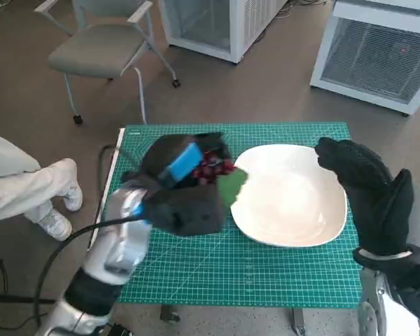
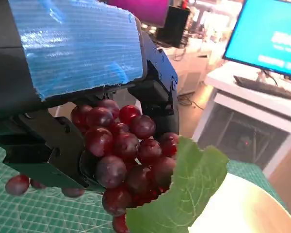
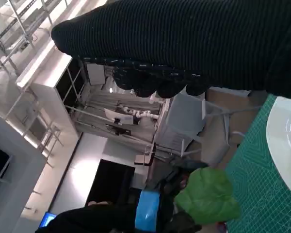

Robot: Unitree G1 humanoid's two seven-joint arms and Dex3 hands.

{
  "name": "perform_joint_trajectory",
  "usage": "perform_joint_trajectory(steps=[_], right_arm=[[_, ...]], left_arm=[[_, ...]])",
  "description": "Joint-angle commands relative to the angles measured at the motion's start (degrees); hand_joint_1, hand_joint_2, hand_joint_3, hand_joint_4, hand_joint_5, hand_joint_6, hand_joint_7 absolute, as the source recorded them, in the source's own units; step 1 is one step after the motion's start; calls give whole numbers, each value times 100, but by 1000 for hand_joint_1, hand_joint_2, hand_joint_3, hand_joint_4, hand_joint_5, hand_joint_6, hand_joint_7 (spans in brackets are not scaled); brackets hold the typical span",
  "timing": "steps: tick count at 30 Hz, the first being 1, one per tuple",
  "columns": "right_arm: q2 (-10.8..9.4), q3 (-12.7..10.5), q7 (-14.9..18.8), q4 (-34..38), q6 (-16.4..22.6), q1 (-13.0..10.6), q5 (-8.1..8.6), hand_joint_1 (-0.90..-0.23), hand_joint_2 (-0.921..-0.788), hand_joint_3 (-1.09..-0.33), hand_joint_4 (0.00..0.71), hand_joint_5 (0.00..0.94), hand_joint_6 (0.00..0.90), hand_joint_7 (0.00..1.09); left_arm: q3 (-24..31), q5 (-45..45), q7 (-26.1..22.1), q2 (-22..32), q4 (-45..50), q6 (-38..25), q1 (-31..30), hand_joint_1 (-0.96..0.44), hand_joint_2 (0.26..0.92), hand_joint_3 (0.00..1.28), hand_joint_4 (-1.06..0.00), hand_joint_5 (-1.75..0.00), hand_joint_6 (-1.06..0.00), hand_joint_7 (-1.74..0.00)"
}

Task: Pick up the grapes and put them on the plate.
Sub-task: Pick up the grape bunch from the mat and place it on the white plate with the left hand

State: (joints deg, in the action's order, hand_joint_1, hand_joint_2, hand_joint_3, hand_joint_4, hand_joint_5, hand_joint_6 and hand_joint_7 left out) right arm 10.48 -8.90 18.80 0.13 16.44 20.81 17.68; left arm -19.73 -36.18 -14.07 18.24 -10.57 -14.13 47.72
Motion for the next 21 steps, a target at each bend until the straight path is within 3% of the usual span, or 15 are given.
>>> perform_joint_trajectory(steps=[1,5,13,21], right_arm=[[-9,-33,-94,-79,-89,-177,-50,-498,-921,-595,333,368,157,891],[13,-64,-119,-159,-100,-226,-32,-499,-921,-594,332,367,158,890],[63,-259,-158,-270,-109,-310,75,-504,-921,-582,344,369,171,880],[23,-323,-209,-337,-50,-377,21,-507,-921,-576,356,373,185,866]], left_arm=[[-202,-127,8,-308,-313,42,625,4,899,74,-685,-1324,-736,-902],[-372,-175,-6,-570,-705,60,975,3,907,85,-670,-1256,-672,-1061],[-592,-77,-92,-950,-1482,387,1503,2,889,91,-718,-1279,-703,-950],[-681,-9,29,-1311,-2292,807,1894,3,726,429,-655,-1422,-683,-988]])
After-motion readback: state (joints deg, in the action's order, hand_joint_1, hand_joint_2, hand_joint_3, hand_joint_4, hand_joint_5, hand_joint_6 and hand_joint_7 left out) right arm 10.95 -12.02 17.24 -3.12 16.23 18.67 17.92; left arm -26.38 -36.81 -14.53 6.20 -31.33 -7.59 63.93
